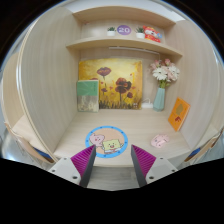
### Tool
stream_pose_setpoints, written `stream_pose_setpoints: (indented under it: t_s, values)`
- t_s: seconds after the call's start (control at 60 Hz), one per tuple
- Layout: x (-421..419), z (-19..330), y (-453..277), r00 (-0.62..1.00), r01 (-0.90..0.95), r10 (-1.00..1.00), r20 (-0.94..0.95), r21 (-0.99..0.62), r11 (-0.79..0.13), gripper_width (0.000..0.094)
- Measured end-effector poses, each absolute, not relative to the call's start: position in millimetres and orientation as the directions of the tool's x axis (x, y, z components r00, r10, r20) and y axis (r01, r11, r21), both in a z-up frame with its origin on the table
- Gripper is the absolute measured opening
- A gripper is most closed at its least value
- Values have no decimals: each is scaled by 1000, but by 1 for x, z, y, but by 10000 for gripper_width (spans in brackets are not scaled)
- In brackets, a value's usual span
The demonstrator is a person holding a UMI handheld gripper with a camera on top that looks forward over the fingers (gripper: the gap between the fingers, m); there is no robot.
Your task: Arrange mouse
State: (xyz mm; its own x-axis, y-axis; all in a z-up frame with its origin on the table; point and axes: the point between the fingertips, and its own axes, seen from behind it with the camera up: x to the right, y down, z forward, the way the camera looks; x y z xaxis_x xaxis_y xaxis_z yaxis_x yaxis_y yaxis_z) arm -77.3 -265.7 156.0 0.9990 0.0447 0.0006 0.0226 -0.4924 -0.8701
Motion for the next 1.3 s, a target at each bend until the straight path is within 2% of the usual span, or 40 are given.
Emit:
stream_pose_setpoints:
  t_s: [0.35,0.617,0.95,1.3]
  values:
    - [20,67,-276,997,-35,-71,14,-765,-643,691]
    - [102,14,-237,986,-102,-164,29,-676,-730,676]
    - [142,-16,-141,989,-112,-149,11,-607,-787,687]
    - [146,-16,-59,999,-18,-40,24,-591,-806,689]
